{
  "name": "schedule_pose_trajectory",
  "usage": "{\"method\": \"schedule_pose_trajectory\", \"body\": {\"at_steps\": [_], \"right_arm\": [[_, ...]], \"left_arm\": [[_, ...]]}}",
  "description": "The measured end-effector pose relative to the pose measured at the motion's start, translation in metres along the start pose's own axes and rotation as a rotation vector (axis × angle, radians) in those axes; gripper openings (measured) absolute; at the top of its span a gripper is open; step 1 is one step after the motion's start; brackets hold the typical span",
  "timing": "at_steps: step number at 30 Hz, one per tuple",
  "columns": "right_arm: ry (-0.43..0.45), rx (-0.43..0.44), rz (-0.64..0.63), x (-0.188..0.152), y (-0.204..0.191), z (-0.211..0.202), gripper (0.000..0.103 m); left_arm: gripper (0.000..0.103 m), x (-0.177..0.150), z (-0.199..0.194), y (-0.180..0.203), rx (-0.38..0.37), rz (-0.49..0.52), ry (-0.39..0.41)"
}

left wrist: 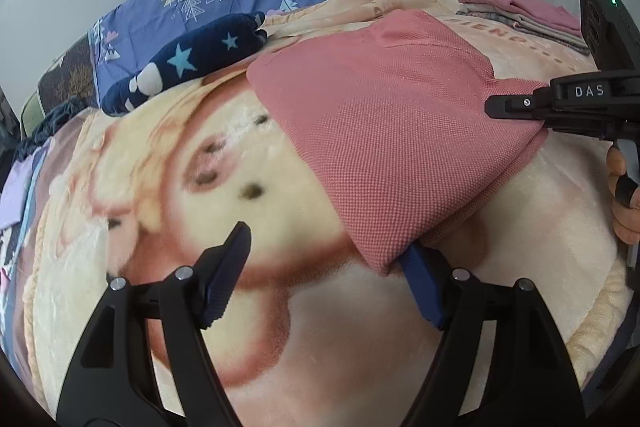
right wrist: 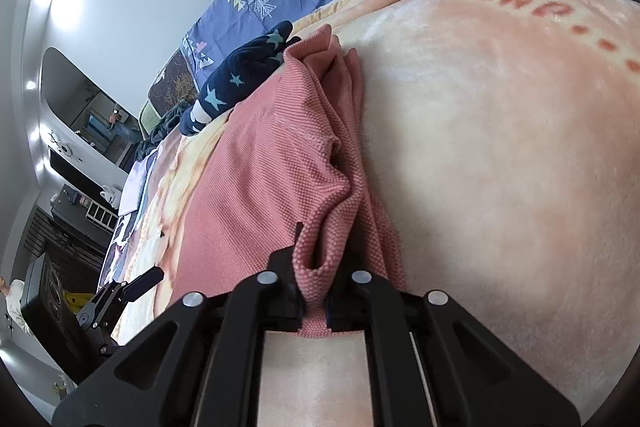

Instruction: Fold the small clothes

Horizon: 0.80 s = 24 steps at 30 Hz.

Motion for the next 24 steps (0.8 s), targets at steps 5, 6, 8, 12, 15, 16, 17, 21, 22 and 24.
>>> {"method": "schedule_pose_trajectory", "body": {"at_steps": [5,6,8,12,15,16,17,21,22,24], "right_arm": [[-0.006,0.006,0.002,0.001,0.001,-0.001,0.006],[-0.005,0.006,0.0,0.001,0.001,-0.001,0.006],[-0.004,0.006,-0.001,0.002,0.001,-0.001,0.006],[-0.007,0.016,0.019,0.004,0.003,-0.001,0.006],[-0.008,0.026,0.029,0.004,0.004,-0.003,0.006],[-0.009,0.03,0.031,0.004,0.005,-0.003,0.006],[-0.009,0.033,0.034,0.003,0.005,-0.003,0.006],[-0.013,0.04,0.046,0.003,0.008,-0.002,0.006],[-0.014,0.041,0.049,0.003,0.008,-0.001,0.006],[-0.013,0.044,0.052,0.005,0.008,-0.002,0.006]], "left_arm": [[0.076,-0.001,0.001,0.0,-0.021,-0.017,-0.004],[0.076,0.0,0.001,0.0,-0.026,-0.019,-0.005],[0.076,-0.001,0.001,0.001,-0.033,-0.02,-0.008],[0.076,-0.006,-0.005,-0.005,-0.058,-0.044,-0.012],[0.076,-0.014,-0.011,-0.016,-0.089,-0.087,-0.009],[0.076,-0.018,-0.011,-0.02,-0.099,-0.104,-0.013],[0.076,-0.02,-0.011,-0.024,-0.106,-0.12,-0.02],[0.066,-0.025,-0.01,-0.028,-0.151,-0.163,-0.037],[0.066,-0.023,-0.01,-0.026,-0.157,-0.161,-0.034],[0.066,-0.021,-0.01,-0.02,-0.171,-0.15,-0.029]]}}
Point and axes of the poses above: each gripper's, at about its wrist camera, not at the fingertips, and z roughly the way its jaws point, y to its right, x to its top, the point moved 1 cm from there along z, roughly the way its jaws point, and after that the axes turned 2 degrees about -z, right-handed, at the moved point
